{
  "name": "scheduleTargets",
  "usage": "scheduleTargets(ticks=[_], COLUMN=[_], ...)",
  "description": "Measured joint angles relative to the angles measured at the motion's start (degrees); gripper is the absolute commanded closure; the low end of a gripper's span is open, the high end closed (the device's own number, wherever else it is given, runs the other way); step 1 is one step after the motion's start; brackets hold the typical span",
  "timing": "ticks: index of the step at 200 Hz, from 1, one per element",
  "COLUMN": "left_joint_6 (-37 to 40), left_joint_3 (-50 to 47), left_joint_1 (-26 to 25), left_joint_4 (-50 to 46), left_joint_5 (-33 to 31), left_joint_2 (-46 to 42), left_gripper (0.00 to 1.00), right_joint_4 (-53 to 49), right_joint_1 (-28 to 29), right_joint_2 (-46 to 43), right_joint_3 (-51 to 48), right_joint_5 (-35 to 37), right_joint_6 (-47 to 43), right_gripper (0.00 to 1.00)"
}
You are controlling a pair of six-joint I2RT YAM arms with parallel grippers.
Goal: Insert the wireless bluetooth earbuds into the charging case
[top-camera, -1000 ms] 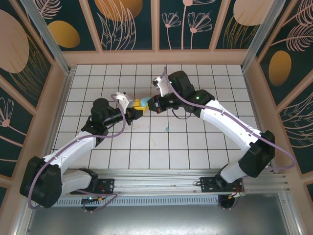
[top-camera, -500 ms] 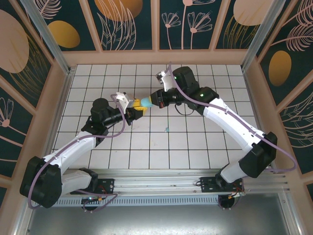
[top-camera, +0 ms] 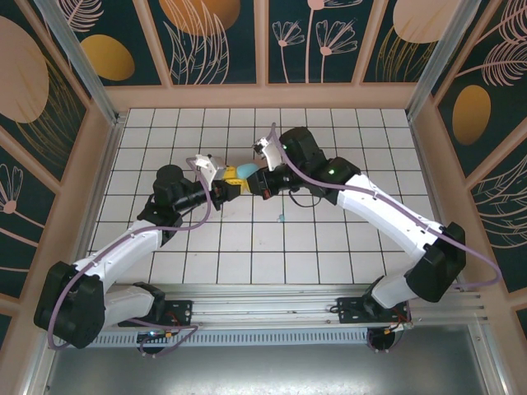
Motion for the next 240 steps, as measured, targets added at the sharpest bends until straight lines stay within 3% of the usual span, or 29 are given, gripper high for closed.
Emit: scheduleTargets(ticks=[240], left_joint_6=[-1.44], left_joint_3=[-0.02], left_joint_1=[-0.09], left_joint_4=[0.9], left_joint_5=[-0.76], left_joint_2=[-0.57], left_gripper=[0.82], right_joint_4=[-1.2], right_joint_1=[-3.45], right_joint_2=[3.85], right_joint_3=[8.55], right_joint_5=[4.61], right_joint_6=[-0.2], right_gripper=[0.93])
